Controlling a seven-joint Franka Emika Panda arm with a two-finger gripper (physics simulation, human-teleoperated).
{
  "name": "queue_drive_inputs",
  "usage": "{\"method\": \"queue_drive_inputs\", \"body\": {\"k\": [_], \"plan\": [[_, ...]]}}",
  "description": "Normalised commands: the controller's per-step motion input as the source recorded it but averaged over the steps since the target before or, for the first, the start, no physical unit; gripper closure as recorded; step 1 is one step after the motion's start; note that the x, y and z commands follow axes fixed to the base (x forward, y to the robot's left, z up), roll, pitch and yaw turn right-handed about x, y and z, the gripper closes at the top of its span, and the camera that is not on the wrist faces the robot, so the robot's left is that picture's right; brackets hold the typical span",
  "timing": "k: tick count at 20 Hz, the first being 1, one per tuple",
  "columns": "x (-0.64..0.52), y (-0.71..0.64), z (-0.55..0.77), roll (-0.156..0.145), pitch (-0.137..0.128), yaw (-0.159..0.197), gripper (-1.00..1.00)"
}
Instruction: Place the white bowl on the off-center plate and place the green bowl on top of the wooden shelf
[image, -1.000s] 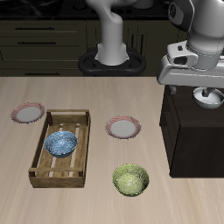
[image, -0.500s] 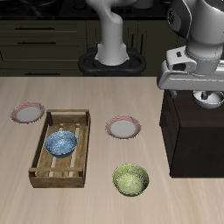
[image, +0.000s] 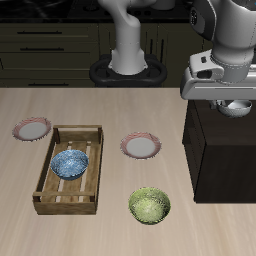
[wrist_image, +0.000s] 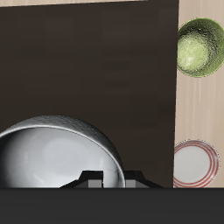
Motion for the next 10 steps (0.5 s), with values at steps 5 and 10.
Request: {"method": "queue_drive_inputs", "body": {"k": [5,10], "plan": [[-0.05,-0.11,0.06,0.002,-0.011,-0.018,1.0],[-0.11,-0.08,0.05,0.009,-0.011,-0.016,1.0]]}}
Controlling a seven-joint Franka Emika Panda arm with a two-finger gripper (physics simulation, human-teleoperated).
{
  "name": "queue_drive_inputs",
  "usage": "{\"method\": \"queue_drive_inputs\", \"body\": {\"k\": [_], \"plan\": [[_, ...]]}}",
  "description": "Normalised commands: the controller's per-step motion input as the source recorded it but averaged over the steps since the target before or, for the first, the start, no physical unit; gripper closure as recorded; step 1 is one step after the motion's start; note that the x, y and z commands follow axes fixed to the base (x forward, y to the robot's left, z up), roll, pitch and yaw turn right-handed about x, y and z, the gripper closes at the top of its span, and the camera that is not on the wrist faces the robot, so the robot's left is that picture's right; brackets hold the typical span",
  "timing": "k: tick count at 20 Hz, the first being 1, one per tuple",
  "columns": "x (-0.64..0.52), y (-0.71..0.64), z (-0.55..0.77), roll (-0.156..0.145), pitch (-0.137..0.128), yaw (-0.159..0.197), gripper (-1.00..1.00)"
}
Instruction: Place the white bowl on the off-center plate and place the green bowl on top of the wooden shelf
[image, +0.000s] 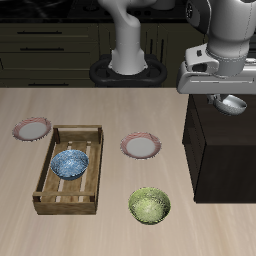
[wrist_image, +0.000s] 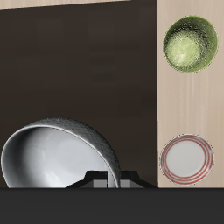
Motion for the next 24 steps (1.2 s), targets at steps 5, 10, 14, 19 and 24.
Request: {"method": "queue_drive_inputs", "body": {"k": [5,10,14,19,24], "plan": [[-0.22,-0.2,0.08,0.012,-0.031,0.003,1.0],[-0.25,-0.25,0.08,0.015,-0.032,0.022,1.0],[-0.26,-0.29,0.06,0.008,-0.017,0.007,1.0],[-0.23,-0.52,0.0,-0.007,-0.025,0.034,1.0],[-0.23,-0.44,0.03,-0.002,-0.024,0.005,1.0]]}}
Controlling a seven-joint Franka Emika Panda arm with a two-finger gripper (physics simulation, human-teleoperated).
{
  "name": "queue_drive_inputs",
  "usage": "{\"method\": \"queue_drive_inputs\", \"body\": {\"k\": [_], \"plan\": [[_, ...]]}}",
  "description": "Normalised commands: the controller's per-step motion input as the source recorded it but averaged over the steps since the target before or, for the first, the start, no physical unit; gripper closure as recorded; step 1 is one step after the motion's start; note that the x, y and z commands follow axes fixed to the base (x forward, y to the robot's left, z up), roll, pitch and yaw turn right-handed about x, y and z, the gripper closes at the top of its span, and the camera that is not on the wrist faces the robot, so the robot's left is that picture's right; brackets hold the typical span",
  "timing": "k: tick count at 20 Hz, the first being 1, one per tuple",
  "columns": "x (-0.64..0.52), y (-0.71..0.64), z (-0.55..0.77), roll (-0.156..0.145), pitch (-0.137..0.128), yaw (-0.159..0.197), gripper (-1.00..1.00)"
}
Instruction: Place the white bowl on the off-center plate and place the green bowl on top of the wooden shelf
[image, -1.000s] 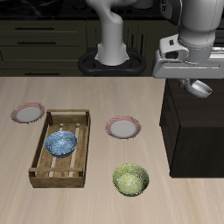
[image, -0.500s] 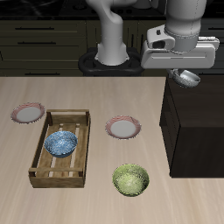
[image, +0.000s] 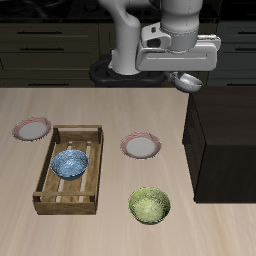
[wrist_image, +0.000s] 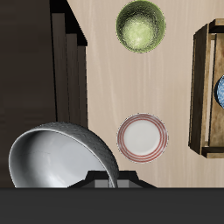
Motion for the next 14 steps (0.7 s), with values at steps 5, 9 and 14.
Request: {"method": "queue_drive_inputs", "body": {"k": [5,9,14], "plan": [[-0.23,-0.53,0.01,-0.014,-0.016,-0.011,1.0],[-0.12,-0.58,-0.01,-0.038,-0.017,-0.001,1.0],[-0.07,-0.39,0.0,0.009,-0.008,-0.002,1.0]]}}
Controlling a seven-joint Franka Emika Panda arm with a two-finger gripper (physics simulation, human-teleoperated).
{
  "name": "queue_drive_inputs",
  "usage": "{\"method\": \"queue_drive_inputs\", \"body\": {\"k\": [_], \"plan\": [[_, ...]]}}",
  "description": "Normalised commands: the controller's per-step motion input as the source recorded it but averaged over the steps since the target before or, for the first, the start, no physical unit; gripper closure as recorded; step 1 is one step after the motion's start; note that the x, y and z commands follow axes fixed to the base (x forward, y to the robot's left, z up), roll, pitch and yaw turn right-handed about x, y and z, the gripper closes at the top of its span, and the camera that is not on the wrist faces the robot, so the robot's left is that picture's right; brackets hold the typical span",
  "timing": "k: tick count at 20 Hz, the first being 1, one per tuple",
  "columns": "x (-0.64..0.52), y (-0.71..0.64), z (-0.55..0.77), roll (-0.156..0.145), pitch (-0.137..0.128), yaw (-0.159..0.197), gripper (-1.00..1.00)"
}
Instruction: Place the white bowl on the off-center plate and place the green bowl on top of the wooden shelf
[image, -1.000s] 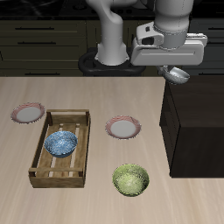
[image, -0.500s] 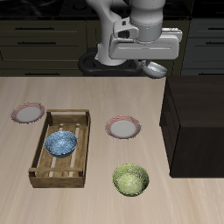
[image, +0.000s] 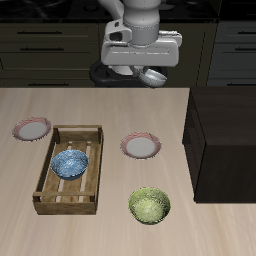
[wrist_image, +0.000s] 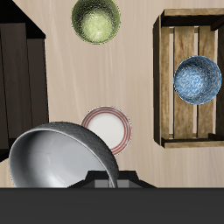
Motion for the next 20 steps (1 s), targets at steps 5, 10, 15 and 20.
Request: {"method": "queue_drive_inputs", "body": {"k": [5,10,15,20], "plan": [[-0.03,-0.68,-0.02,-0.044,-0.002,0.009,1.0],[-0.06,-0.51,-0.06,-0.033,-0.001,0.004,1.0],[-0.11,-0.47,-0.11,-0.029,-0.003,0.021,1.0],[-0.11,-0.34,0.01,-0.014,-0.011,0.014,1.0]]}}
